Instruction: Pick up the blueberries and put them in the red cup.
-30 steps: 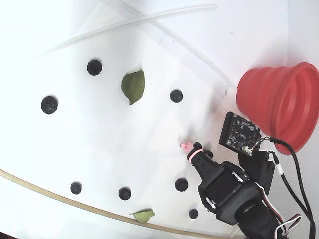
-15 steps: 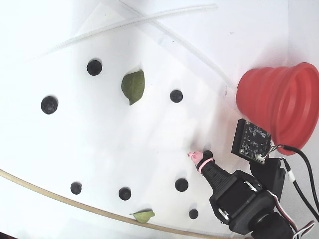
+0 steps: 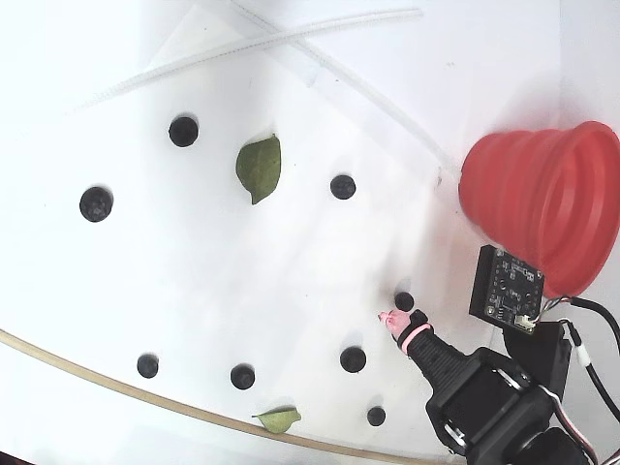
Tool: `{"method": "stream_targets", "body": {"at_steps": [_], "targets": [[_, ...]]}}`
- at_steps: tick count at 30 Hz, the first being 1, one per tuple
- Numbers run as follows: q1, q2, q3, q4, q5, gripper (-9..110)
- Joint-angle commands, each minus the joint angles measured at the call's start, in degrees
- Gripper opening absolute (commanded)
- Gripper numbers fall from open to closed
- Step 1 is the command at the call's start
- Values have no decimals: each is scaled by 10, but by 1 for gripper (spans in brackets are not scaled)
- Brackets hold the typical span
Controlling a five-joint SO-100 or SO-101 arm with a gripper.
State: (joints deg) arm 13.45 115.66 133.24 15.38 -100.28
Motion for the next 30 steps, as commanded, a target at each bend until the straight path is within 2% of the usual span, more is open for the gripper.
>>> {"method": "stream_targets", "body": {"at_steps": [1, 14, 30], "targets": [[-5, 65, -3, 11, -7, 11], [1, 118, -13, 55, -14, 12], [24, 113, -67, 56, -25, 12]]}}
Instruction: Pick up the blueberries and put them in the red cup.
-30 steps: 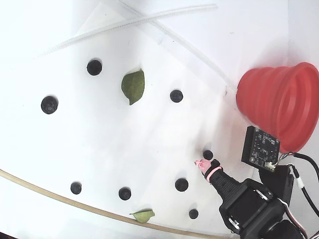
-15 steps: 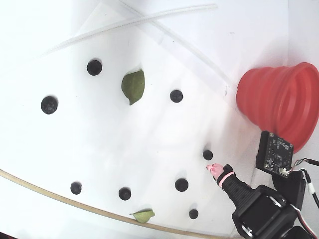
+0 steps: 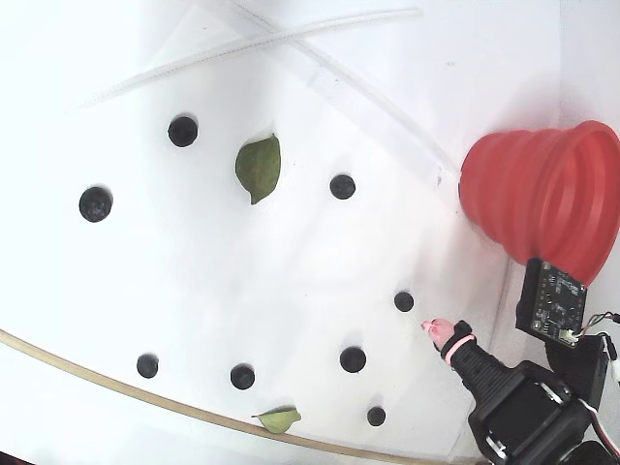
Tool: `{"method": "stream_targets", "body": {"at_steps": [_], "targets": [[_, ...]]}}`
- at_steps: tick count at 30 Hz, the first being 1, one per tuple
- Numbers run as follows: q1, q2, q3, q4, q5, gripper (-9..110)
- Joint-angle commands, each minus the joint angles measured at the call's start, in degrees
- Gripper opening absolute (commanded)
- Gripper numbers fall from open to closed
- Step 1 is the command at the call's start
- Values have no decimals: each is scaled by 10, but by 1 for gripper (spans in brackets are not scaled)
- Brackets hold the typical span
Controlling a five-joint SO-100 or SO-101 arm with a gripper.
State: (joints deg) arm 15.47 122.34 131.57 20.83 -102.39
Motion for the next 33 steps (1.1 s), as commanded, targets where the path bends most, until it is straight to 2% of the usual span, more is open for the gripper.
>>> {"method": "stream_targets", "body": {"at_steps": [1, 33], "targets": [[5, 46, -54, 2, -5, 12], [8, 58, -164, 42, -29, 12]]}}
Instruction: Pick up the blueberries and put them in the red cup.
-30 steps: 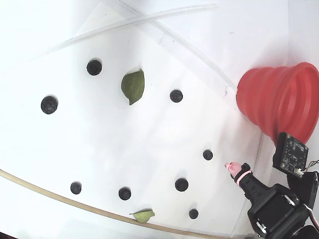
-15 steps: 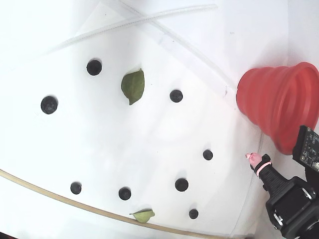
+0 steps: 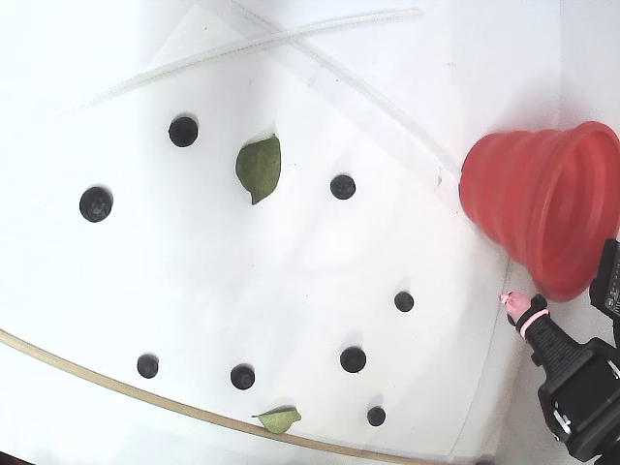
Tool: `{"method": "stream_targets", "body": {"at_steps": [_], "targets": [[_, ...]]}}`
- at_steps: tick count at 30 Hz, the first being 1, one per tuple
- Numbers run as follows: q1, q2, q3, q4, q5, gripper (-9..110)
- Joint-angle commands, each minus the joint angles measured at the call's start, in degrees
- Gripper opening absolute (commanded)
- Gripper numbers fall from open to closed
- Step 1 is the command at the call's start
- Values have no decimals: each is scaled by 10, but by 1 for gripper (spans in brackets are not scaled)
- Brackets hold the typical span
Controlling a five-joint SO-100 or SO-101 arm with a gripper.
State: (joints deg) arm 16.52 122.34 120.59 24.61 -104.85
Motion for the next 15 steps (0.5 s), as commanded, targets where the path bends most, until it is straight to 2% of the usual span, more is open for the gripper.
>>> {"method": "stream_targets", "body": {"at_steps": [1, 15], "targets": [[-3, 58, -58, 5, -5, 12], [-4, 34, -121, 5, -11, 12]]}}
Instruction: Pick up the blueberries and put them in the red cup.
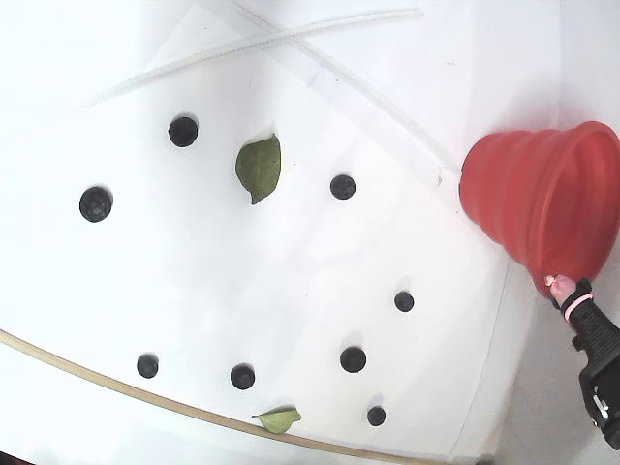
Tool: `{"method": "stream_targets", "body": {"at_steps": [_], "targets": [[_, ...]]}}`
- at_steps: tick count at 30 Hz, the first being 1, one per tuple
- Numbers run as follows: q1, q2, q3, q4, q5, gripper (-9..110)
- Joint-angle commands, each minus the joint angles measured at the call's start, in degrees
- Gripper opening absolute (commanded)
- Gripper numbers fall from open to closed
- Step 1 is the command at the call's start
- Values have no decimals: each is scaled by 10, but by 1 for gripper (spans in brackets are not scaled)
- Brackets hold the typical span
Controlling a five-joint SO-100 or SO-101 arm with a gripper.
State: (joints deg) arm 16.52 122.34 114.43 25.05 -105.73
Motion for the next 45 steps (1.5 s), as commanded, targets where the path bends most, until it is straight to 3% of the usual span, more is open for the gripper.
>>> {"method": "stream_targets", "body": {"at_steps": [1, 21, 45], "targets": [[-4, 33, -64, 0, -2, 12], [-3, 8, -63, -70, 2, 17], [-8, 119, 14, 9, 6, 17]]}}
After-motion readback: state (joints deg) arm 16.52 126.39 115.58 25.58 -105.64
